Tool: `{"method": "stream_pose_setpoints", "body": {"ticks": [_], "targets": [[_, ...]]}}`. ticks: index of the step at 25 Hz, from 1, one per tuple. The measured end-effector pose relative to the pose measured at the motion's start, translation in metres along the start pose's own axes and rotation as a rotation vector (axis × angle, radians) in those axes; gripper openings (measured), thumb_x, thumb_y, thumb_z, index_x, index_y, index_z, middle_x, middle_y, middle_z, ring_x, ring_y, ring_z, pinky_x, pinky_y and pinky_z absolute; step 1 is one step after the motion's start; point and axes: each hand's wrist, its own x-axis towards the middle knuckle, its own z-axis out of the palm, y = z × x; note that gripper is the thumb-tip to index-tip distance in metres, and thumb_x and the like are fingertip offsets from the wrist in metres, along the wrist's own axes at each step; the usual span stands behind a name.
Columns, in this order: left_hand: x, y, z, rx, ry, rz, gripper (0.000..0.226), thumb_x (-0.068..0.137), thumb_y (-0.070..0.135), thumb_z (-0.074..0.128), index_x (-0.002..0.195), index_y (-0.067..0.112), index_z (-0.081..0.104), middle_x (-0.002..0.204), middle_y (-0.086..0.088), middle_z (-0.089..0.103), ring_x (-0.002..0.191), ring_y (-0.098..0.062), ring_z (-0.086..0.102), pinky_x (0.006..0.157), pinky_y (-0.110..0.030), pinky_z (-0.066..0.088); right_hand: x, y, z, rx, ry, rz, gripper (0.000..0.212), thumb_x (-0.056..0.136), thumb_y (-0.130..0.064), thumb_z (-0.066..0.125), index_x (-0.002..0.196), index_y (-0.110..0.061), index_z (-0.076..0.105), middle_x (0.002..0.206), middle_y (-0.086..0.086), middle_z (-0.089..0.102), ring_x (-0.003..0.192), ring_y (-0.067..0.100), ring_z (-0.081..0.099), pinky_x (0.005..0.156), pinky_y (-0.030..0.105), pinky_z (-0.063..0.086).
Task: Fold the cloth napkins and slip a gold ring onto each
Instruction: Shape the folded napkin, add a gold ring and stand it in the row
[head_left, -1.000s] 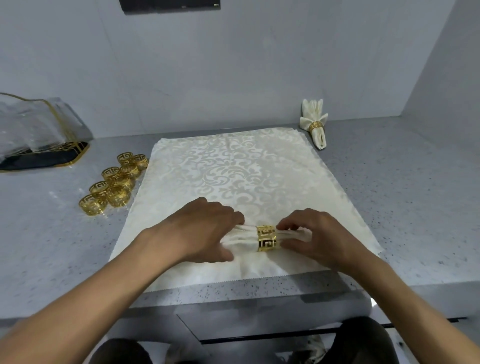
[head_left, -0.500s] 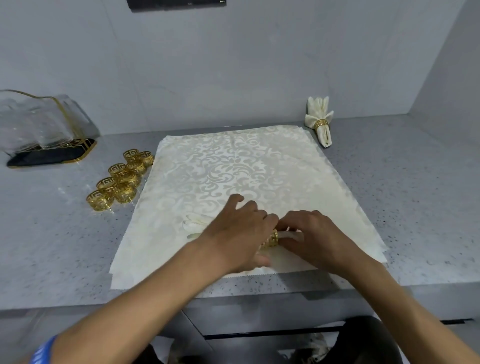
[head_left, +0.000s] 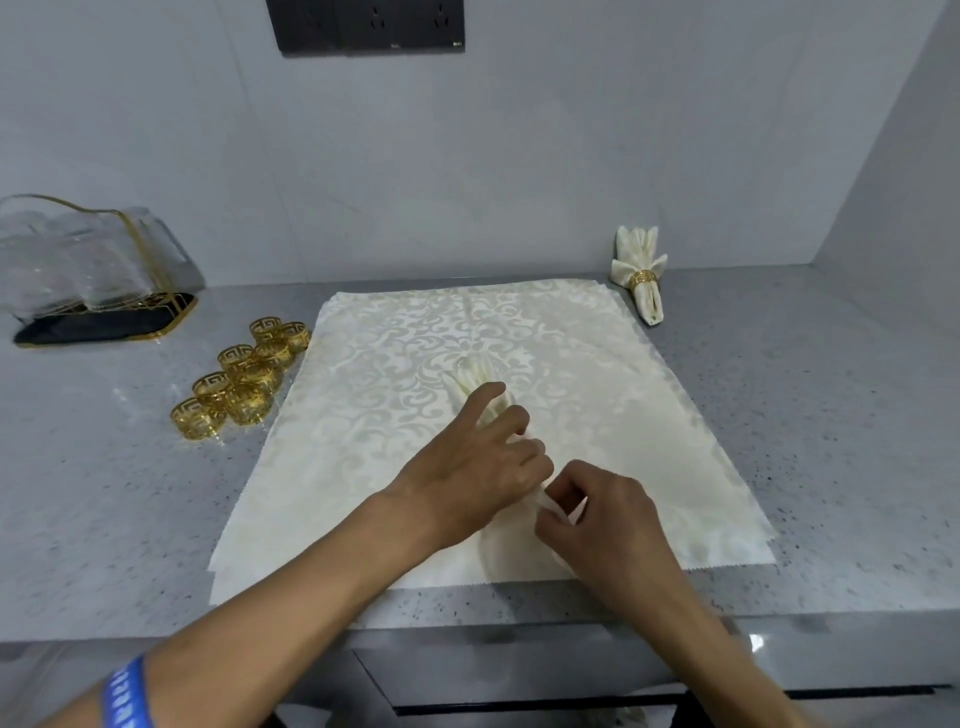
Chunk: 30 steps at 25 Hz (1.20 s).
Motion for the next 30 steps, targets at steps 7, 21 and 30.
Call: {"method": "stream_pose_setpoints", "body": {"ticks": [7,21,30], "targets": [[-0.009,0.004,0.016,-0.28,-0.025,-0.12,0.077,0.067,0.014,0.075,0.139,0.026,0.048,0.151,0.001,0.044,0.14,-0.026,0.035,0.115,-0.054,0.023,-0.01,-0.01,0.014,-0.066,0.028,0.106,0.018,0.079,-0.039,0.068,0.076,-0.028,0.053,0.072,-0.011,0.062,0.064,0.007,0.057,0.058,0.021,0.044],[-0.009,-0.016,0.027,-1.402,0.129,-0.895,0.038,0.077,0.009,0.072,0.104,0.034,0.059,0.103,0.013,0.062,0.069,0.001,0.059,0.065,-0.015,0.046,0.085,-0.009,-0.001,0.455,-0.216,0.019,0.039,0.071,-0.005,0.063,0.107,-0.02,0.066,0.104,-0.007,0.067,0.06,0.012,0.056,0.067,0.03,0.052],[-0.034,0.001,0.042,-1.15,0.209,-0.986,0.015,0.079,0.023,0.081,0.072,0.029,0.07,0.066,0.015,0.067,0.062,-0.001,0.06,0.057,-0.016,0.041,0.055,0.032,0.002,-0.159,0.104,-0.264,0.011,0.086,-0.023,0.07,0.081,-0.026,0.061,0.077,-0.013,0.059,0.07,0.008,0.053,0.061,0.03,0.046]]}}
